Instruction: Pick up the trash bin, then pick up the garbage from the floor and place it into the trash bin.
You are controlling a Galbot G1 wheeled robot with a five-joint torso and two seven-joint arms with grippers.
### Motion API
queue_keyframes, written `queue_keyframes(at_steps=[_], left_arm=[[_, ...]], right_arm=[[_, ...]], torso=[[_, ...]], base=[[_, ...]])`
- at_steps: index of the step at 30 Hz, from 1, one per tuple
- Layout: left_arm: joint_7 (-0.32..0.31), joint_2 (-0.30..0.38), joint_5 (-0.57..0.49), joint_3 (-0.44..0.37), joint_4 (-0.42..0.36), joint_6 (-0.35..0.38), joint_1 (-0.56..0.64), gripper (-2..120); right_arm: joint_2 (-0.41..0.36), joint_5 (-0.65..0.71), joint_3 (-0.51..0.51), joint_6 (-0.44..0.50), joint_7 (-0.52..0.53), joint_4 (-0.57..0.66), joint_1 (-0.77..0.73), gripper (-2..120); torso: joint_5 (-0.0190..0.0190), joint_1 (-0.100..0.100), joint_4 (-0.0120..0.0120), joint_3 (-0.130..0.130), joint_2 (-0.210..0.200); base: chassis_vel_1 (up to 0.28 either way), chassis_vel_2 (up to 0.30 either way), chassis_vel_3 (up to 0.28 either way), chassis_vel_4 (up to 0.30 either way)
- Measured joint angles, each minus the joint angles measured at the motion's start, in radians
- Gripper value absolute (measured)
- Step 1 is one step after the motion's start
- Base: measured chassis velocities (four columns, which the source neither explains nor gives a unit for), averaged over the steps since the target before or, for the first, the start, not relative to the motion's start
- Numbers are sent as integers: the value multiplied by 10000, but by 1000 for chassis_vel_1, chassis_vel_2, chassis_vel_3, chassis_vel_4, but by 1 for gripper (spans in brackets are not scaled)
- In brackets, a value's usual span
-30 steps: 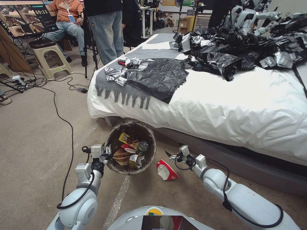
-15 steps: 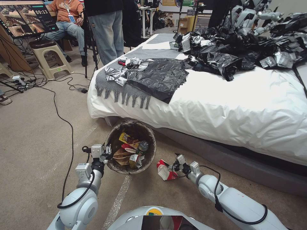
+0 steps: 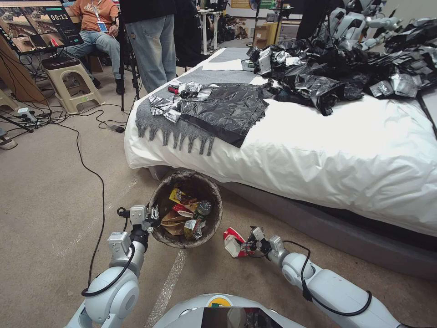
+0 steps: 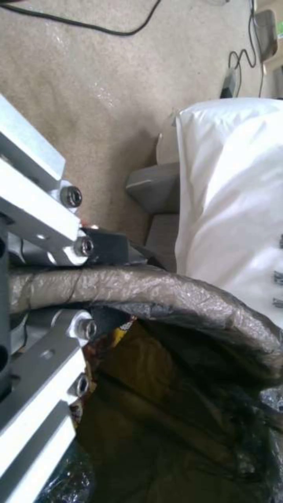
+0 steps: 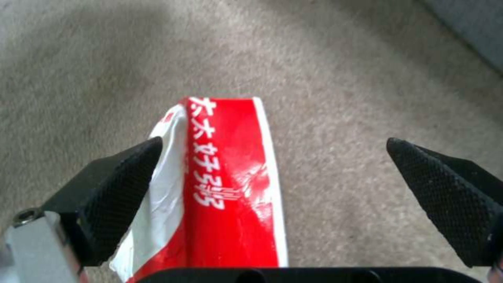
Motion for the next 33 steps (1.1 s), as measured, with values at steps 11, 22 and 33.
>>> queue_keyframes(at_steps=[11, 22, 33], left_arm=[[-5, 9, -17, -16, 11, 0, -7, 4], [-30, 14, -32, -28, 37, 0, -36, 4], [-65, 26, -61, -25, 51, 9, -107, 4]], right_arm=[[351, -151, -395, 5, -137, -669, 283, 100], [695, -387, -873, -25, -141, -1155, 511, 77], [764, -461, -863, -2, -72, -955, 421, 32]], torso=[[0, 0, 0, 0, 0], [0, 0, 0, 0, 0], [0, 0, -1, 0, 0]], base=[[0, 0, 0, 0], [0, 0, 0, 0], [0, 0, 0, 0]])
